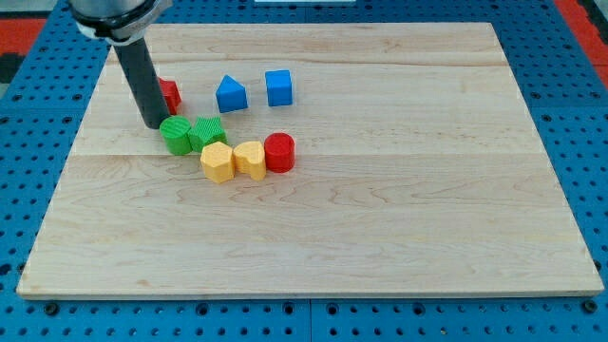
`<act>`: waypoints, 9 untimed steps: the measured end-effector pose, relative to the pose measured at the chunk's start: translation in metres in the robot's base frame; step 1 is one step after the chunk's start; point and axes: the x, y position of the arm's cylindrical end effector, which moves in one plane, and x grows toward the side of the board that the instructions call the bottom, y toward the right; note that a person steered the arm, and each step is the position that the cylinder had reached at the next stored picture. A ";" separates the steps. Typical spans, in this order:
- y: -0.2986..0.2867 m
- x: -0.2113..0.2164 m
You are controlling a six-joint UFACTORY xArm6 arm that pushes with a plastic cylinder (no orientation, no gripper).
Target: Separate the blue blocks from the group of blocks
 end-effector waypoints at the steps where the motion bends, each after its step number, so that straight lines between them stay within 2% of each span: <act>1: 0.025 -0.020; 2: 0.042 -0.054; 3: 0.122 -0.050; 4: 0.148 -0.059; 9: 0.146 -0.089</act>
